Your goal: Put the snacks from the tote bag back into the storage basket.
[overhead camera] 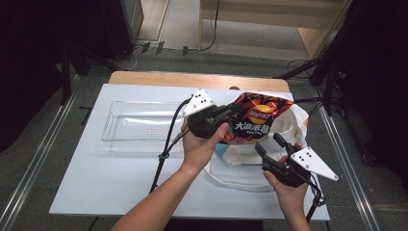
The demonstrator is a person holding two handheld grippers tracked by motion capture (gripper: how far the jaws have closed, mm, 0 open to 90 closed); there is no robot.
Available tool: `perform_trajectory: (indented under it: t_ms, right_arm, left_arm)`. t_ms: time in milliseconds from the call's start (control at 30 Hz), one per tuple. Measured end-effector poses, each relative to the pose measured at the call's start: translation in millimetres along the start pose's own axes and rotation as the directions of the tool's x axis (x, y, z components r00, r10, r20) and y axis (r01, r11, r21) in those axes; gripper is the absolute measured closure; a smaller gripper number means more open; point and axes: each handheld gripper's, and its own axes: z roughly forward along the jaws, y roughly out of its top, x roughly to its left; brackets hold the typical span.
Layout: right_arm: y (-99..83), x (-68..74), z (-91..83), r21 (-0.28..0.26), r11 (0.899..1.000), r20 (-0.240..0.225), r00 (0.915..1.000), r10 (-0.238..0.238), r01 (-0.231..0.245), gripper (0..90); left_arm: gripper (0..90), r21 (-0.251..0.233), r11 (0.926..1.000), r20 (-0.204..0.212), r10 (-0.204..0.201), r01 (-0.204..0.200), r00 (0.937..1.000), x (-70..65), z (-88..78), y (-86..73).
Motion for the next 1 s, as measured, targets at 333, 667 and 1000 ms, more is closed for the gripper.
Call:
perform_trajectory:
  t_ms: [333,667,1000]
  right_arm:
    - [-16.4,-4.6,-8.3,0.073,0.997,0.005,0.9995,0.030,-0.030,16.8]
    - [-30.8,-10.8,-5.1,0.120,0.991,0.017,0.9986,0.050,-0.051,15.9]
    - [-35.4,-7.9,-3.2,0.147,0.988,0.028,0.9989,0.038,-0.042,16.7]
  left_arm:
    - [90.0,-0.016,0.9998,0.023,-0.014,0.015,0.9996,2.5,-5.2,3.7]
    - [90.0,-0.026,0.9996,0.036,-0.006,0.007,0.9993,8.4,-21.9,11.5]
    - [90.0,-0.043,0.9990,0.030,-0.014,0.016,0.9994,20.3,-46.4,19.6]
